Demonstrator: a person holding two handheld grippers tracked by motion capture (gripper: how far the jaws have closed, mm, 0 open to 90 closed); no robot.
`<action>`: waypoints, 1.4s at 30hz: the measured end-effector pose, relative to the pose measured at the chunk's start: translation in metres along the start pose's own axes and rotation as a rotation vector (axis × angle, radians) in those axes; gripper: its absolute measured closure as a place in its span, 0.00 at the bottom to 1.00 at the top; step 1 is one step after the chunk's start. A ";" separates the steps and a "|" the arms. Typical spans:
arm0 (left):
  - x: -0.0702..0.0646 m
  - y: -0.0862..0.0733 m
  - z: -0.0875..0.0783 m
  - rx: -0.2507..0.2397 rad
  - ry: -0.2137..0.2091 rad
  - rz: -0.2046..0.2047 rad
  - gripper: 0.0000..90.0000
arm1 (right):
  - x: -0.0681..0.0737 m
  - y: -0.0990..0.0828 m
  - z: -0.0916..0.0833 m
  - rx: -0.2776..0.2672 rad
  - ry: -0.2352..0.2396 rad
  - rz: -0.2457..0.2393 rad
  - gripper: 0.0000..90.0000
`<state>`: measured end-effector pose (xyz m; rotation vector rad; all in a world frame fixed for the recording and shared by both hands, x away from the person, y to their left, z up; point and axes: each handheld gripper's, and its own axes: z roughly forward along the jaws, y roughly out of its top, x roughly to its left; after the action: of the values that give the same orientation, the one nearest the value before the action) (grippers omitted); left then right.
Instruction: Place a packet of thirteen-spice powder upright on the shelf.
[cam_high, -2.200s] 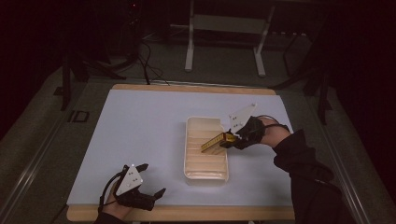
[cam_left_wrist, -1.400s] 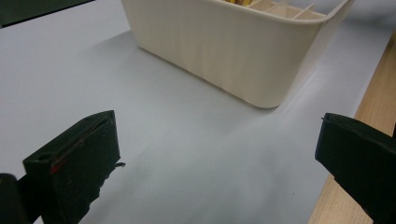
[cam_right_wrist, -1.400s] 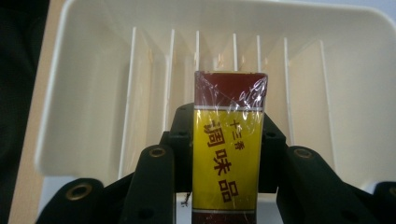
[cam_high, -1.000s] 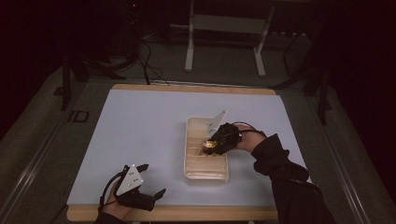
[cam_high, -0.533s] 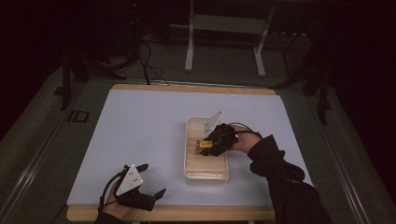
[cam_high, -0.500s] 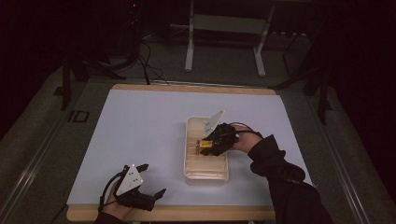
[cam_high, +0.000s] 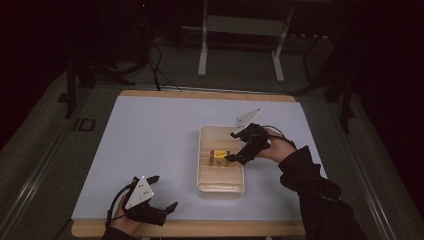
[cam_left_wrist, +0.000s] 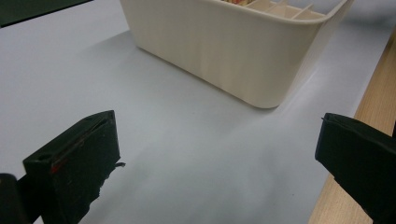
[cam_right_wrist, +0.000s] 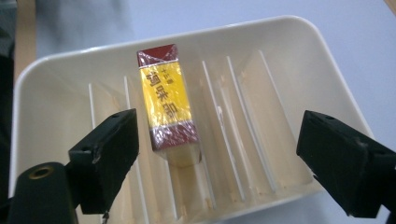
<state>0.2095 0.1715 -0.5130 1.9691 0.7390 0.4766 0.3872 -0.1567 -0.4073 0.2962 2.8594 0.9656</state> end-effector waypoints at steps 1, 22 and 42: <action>0.000 0.000 0.000 0.000 0.000 0.000 0.00 | -0.001 -0.002 -0.002 -0.009 -0.001 0.007 0.15; -0.001 0.000 0.000 0.000 0.001 -0.002 0.00 | -0.005 -0.072 -0.054 -0.183 -0.278 0.250 0.16; -0.001 0.000 0.000 -0.002 -0.003 0.001 0.00 | 0.015 -0.131 -0.053 -0.258 -0.466 0.377 0.16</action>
<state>0.2087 0.1709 -0.5125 1.9676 0.7356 0.4744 0.3444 -0.2870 -0.4460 0.9196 2.2703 1.1290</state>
